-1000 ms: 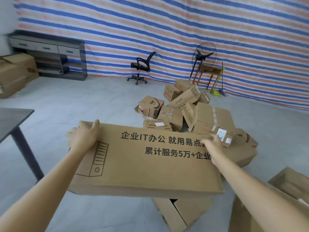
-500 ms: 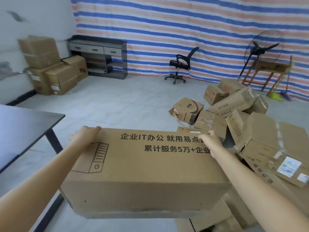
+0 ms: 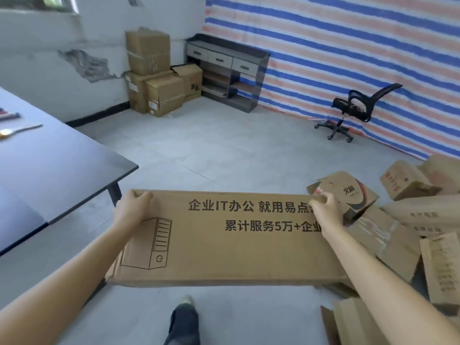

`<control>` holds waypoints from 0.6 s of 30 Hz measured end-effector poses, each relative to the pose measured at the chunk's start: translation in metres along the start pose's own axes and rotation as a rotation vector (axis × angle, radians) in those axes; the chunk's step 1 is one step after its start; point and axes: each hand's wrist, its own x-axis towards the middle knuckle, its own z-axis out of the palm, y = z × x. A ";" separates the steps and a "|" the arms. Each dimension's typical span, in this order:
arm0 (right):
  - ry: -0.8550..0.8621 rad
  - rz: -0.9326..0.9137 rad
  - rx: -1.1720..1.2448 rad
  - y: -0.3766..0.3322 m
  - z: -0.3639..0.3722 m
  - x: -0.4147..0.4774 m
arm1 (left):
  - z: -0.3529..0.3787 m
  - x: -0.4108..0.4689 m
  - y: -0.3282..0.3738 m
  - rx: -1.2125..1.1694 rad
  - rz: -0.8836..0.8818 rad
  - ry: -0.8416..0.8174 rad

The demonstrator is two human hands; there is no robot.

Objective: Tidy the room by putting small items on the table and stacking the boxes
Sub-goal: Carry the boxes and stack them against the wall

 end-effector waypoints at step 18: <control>0.067 0.098 0.101 -0.091 0.113 0.212 | 0.099 0.223 0.098 0.053 -0.095 0.013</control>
